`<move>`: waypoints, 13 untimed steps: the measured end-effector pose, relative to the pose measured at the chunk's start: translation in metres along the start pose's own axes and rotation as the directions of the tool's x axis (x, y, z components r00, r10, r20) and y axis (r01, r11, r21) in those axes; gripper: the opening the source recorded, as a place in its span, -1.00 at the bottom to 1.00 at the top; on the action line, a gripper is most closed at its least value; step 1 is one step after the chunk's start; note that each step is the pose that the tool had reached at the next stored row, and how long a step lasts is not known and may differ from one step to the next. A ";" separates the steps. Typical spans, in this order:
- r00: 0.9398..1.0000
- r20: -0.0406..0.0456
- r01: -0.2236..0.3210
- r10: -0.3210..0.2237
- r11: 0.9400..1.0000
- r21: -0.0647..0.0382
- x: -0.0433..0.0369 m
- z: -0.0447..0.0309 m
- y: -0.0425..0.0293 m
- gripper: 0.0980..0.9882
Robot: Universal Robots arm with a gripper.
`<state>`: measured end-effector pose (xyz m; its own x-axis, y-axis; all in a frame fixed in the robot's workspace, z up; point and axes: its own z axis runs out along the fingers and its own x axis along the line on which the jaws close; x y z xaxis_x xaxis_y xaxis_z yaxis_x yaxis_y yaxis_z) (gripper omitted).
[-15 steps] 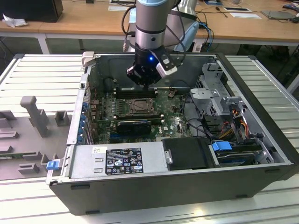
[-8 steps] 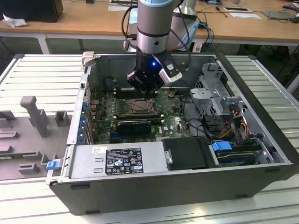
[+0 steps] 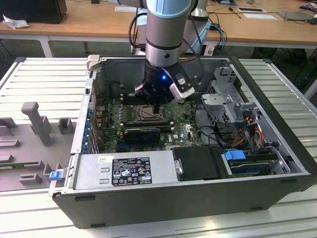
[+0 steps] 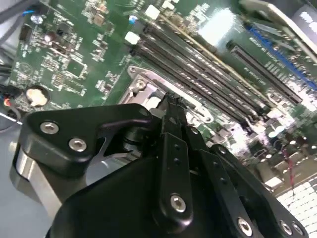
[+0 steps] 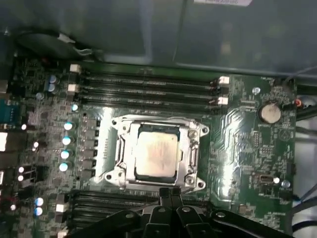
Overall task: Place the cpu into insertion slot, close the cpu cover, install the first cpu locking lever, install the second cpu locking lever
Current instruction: 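Install the second cpu locking lever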
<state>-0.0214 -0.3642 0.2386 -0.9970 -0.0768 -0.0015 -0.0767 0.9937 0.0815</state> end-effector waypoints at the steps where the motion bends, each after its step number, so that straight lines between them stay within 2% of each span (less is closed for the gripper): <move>1: 1.000 0.000 0.000 0.000 1.000 -0.004 0.0080 0.0000 -0.0023 -0.98; 2: 1.000 0.001 0.000 0.000 1.000 -0.008 0.0172 -0.0003 -0.0072 -0.98; 4: 1.000 0.001 0.000 0.000 1.000 -0.011 0.0236 -0.0001 -0.0093 -0.98; 6: 1.000 0.002 0.006 -0.006 1.000 -0.027 0.0322 0.0033 -0.0094 -0.98; 11: 1.000 0.001 0.018 -0.018 0.999 -0.032 0.0372 0.0210 -0.0106 -0.98; 13: 1.000 0.001 0.024 -0.024 0.999 -0.036 0.0390 0.0249 -0.0108 -0.98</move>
<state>-0.0596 -0.3759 0.2129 -0.9949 -0.1005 -0.0044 -0.1003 0.9880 0.1173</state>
